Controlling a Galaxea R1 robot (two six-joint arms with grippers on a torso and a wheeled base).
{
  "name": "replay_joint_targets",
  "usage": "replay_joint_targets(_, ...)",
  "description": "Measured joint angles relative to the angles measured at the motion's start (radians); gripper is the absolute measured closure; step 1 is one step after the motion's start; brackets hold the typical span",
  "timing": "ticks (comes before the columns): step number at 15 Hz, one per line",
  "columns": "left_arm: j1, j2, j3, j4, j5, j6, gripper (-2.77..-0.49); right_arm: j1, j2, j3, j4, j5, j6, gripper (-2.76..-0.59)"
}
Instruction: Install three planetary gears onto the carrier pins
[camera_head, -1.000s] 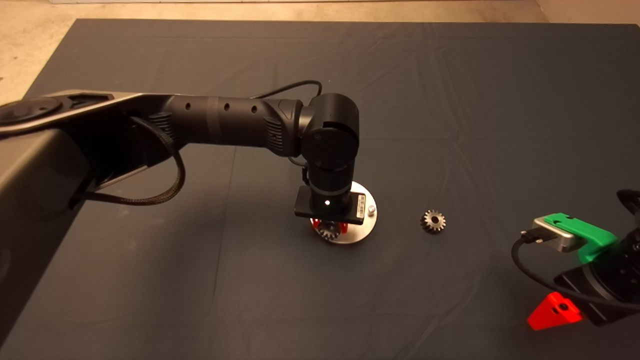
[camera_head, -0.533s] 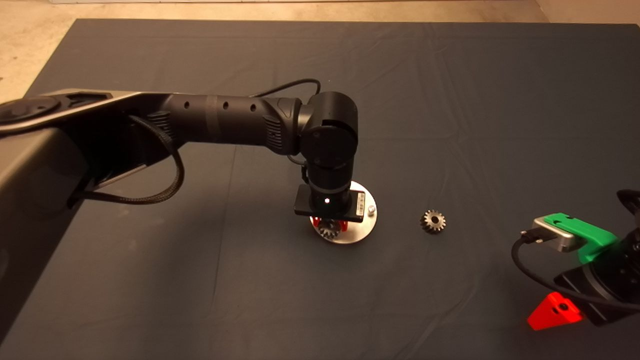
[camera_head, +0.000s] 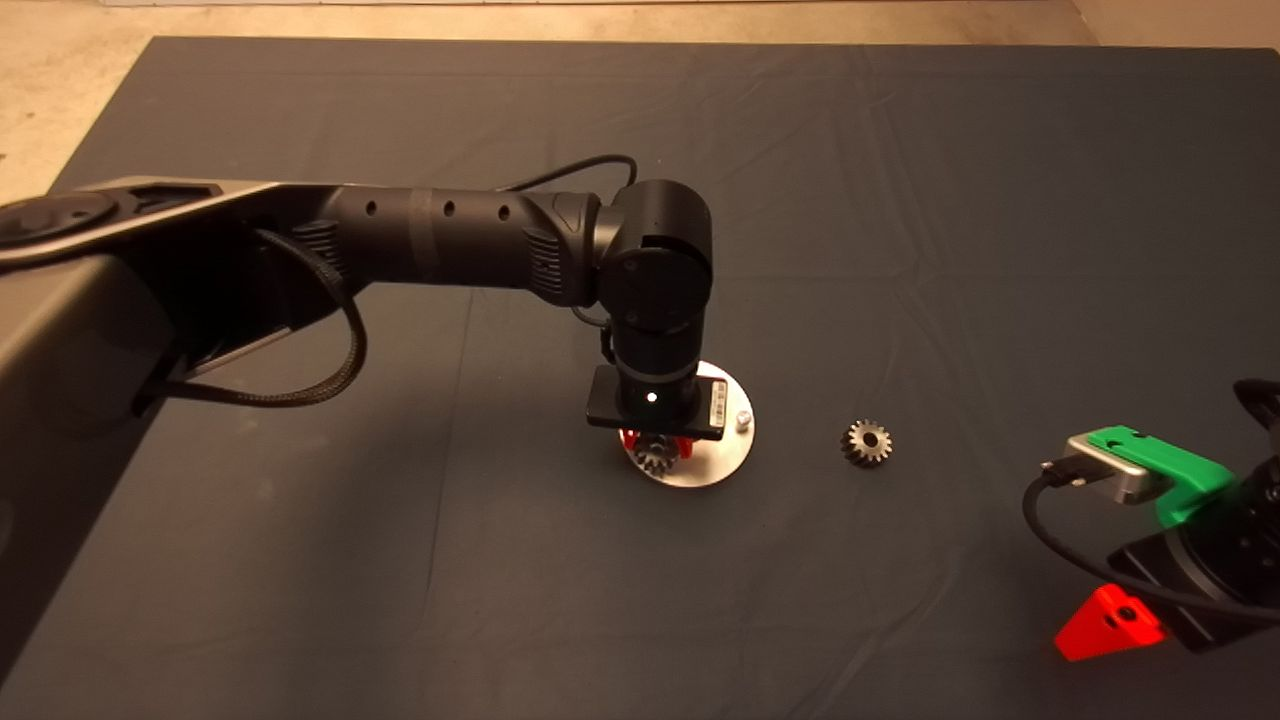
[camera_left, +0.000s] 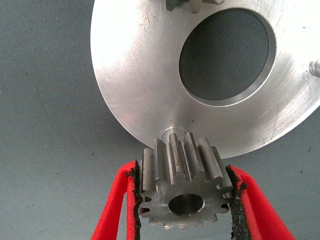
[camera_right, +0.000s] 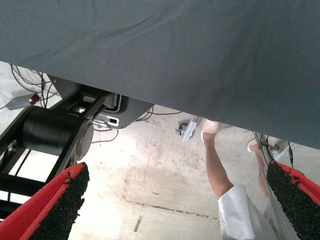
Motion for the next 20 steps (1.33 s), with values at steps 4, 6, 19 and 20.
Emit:
replay_joint_targets(4, 0.0, 0.0, 0.0, 0.0, 0.0, 0.0, -0.81, 0.0, 0.0, 0.0, 0.0, 0.0, 0.0, -2.64)
replay_joint_targets(6, 0.0, 0.0, 0.0, 0.0, 0.0, 0.0, -0.81, 0.0, 0.0, 0.0, 0.0, 0.0, 0.0, -2.65)
replay_joint_targets(19, 0.012, 0.0, 0.0, 0.013, 0.001, 0.003, -0.81, 0.0, 0.0, 0.0, 0.0, 0.0, 0.0, -2.64)
replay_joint_targets(20, 0.012, 0.0, 0.0, 0.013, 0.001, 0.003, -0.81, 0.0, 0.0, 0.0, 0.0, 0.0, 0.0, -2.65)
